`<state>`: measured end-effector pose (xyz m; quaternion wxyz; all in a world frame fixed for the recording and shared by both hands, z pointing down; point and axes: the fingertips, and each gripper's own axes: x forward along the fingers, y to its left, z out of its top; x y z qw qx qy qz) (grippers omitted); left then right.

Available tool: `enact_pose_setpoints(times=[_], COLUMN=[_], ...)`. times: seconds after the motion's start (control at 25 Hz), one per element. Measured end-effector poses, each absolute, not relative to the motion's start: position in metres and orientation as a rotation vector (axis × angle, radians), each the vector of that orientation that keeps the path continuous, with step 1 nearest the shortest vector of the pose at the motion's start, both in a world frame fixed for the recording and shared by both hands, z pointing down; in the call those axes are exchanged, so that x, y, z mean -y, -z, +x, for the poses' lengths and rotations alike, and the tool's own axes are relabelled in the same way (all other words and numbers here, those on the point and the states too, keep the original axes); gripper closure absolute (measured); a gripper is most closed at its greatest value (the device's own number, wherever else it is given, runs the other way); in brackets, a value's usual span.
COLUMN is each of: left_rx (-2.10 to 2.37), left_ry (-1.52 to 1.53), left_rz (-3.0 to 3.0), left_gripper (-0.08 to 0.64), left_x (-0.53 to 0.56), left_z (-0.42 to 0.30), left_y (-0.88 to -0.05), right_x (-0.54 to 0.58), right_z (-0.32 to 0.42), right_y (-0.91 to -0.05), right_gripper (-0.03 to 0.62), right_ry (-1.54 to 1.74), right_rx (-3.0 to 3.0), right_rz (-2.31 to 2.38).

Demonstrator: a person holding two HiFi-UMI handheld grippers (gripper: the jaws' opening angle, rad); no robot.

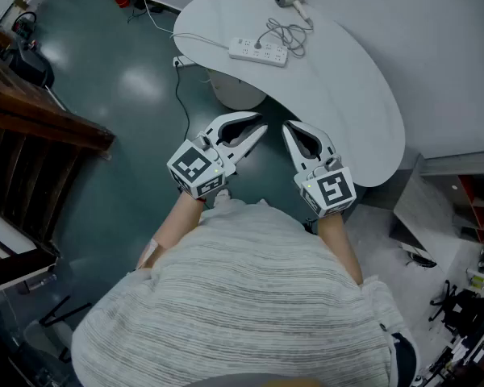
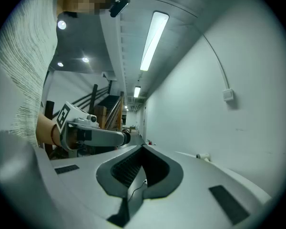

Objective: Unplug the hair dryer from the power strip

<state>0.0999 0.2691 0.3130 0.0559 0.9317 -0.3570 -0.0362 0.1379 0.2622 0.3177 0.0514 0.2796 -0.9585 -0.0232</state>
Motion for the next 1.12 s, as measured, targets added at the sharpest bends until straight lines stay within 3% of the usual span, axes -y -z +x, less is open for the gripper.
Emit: enact_pose_setpoints(times=[1.12], left_rx=[1.199], left_ry=[0.074], left_rz=[2.787], left_gripper=[0.492], left_x=[-0.288], left_z=[0.141], left_y=[-0.316], right_x=[-0.287], right_z=[0.159], right_y=[-0.315], right_gripper=[0.566], right_ry=[0.005], right_rx=[3.075], right_rz=[0.589])
